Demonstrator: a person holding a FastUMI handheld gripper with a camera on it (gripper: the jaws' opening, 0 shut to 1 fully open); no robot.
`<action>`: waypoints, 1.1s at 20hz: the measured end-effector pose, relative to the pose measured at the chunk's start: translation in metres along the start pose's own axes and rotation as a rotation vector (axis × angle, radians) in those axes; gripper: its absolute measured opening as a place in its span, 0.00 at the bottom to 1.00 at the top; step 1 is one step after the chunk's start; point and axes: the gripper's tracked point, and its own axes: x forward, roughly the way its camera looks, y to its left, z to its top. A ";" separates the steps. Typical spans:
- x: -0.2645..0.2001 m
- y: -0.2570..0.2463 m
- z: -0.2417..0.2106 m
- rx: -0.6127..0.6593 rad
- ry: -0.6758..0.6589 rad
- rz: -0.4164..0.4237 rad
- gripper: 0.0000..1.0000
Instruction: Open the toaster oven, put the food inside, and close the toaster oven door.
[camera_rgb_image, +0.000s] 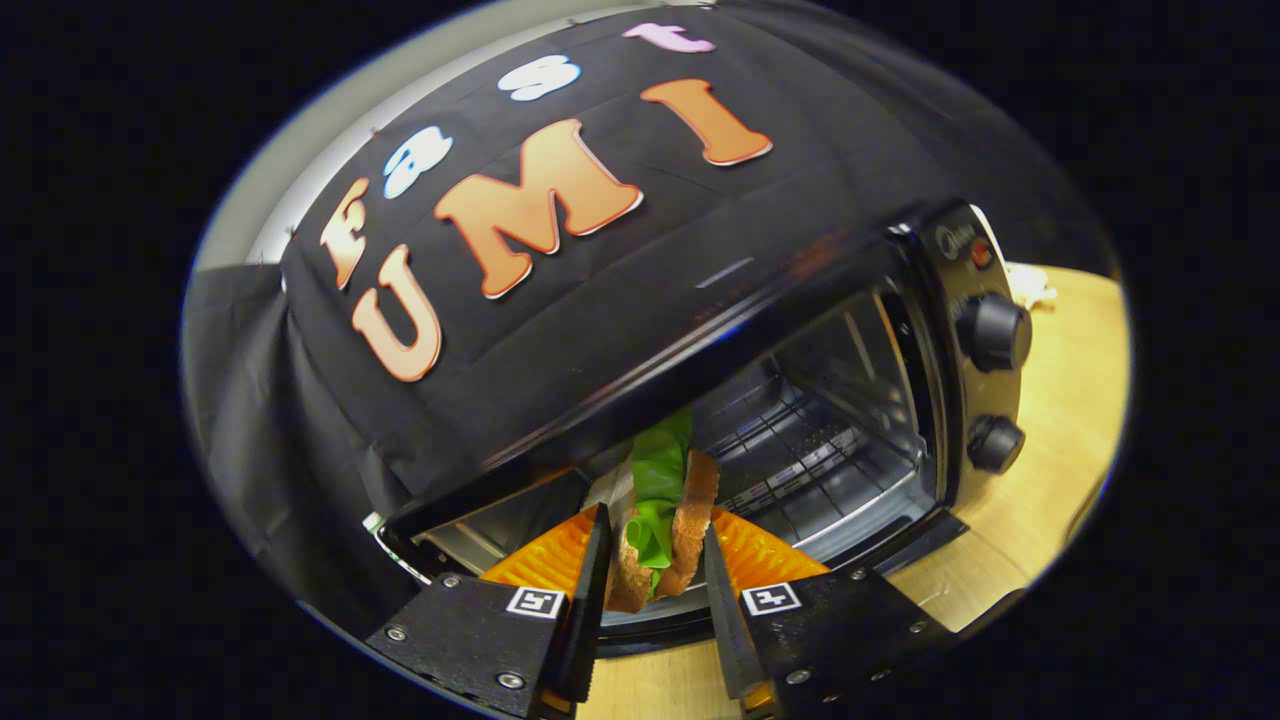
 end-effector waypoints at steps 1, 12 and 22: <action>-0.001 -0.003 0.003 -0.069 -0.010 -0.020 0.52; -0.049 -0.021 0.019 -0.395 -0.033 -0.041 0.85; -0.171 -0.019 -0.046 -0.408 0.167 0.202 0.88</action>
